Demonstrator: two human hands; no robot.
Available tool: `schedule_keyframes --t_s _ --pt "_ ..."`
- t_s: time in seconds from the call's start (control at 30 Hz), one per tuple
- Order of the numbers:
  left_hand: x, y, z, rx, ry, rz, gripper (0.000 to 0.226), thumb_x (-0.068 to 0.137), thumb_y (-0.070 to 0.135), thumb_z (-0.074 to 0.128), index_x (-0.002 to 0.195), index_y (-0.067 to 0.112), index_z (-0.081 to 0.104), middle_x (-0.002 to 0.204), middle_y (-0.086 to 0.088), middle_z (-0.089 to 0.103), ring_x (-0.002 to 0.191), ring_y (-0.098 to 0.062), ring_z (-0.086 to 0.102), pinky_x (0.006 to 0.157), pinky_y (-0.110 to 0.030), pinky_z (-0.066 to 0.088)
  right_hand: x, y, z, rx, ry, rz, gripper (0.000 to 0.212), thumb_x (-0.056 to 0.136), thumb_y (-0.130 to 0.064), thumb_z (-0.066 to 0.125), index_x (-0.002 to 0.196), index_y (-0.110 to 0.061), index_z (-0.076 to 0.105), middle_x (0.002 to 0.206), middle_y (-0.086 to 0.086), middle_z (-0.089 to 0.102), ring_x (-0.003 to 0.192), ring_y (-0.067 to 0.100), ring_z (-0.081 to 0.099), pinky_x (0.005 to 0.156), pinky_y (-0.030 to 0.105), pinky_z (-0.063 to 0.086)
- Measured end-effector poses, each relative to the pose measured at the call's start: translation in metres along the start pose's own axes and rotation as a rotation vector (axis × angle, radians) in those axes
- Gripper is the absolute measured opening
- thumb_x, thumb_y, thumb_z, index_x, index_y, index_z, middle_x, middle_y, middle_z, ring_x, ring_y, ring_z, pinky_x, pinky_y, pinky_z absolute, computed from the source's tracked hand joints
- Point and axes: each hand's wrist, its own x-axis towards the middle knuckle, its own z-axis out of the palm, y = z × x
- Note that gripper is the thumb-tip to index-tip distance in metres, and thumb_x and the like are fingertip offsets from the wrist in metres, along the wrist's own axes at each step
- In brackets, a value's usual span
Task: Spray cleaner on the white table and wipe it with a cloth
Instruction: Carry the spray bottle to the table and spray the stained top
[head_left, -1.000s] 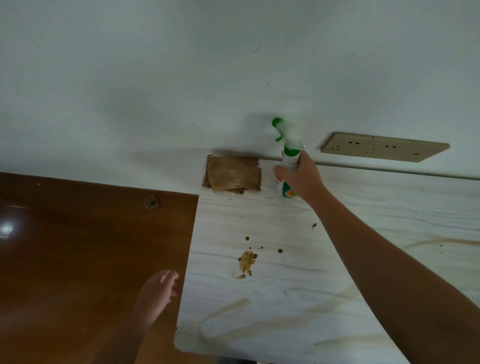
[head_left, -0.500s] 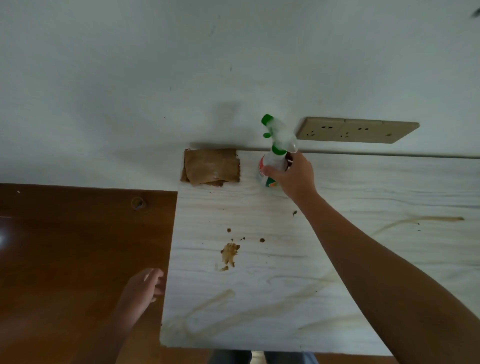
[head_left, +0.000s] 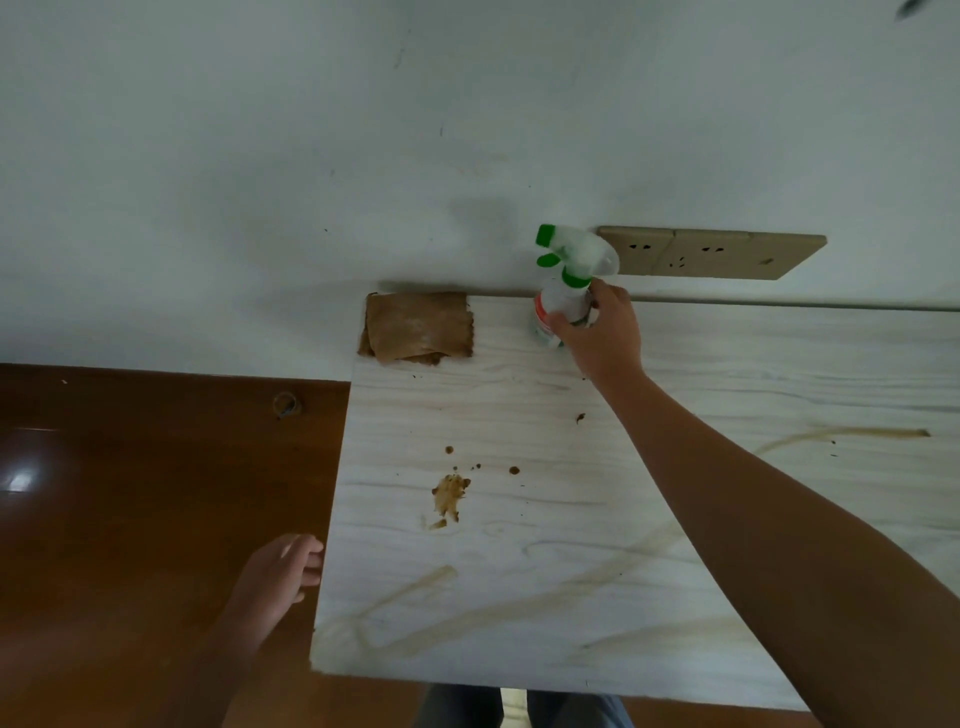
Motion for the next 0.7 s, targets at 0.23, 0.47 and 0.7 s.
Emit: schedule_keyframes --t_s 0.23,0.47,0.7 --pt "-0.016 -0.013 0.009 -0.048 0.064 -0.037 0.018 0.108 0.023 0.045 0.103 0.015 0.060 0.107 -0.010 0.069 0.095 -0.023 0.065 0.088 -0.043 0.049 -0.004 0.001 -0.008 0.024 -0.059 0.071 0.063 0.082 -0.040 0.074 0.135 -0.018 0.048 0.127 0.001 0.059 0.113 0.020 0.058 0.091 0.033 0.051" --pt "-0.056 -0.016 0.020 -0.070 0.145 0.020 0.021 0.107 0.023 0.048 0.104 0.009 0.064 0.106 -0.012 0.071 0.094 -0.028 0.069 0.090 -0.050 0.055 -0.043 0.007 -0.033 -0.004 -0.312 0.188 0.055 0.094 -0.032 0.063 0.141 -0.011 0.044 0.124 0.005 0.057 0.110 0.021 0.056 0.095 0.035 0.045" --pt "-0.096 -0.027 0.041 -0.081 0.178 0.088 0.020 0.107 0.018 0.047 0.109 0.008 0.063 0.110 -0.010 0.070 0.090 -0.017 0.068 0.077 -0.032 0.056 -0.112 0.029 -0.049 0.122 -0.535 0.254 0.010 0.095 -0.018 0.060 0.096 -0.015 0.069 0.102 0.008 0.072 0.094 0.023 0.069 0.088 0.037 0.054"
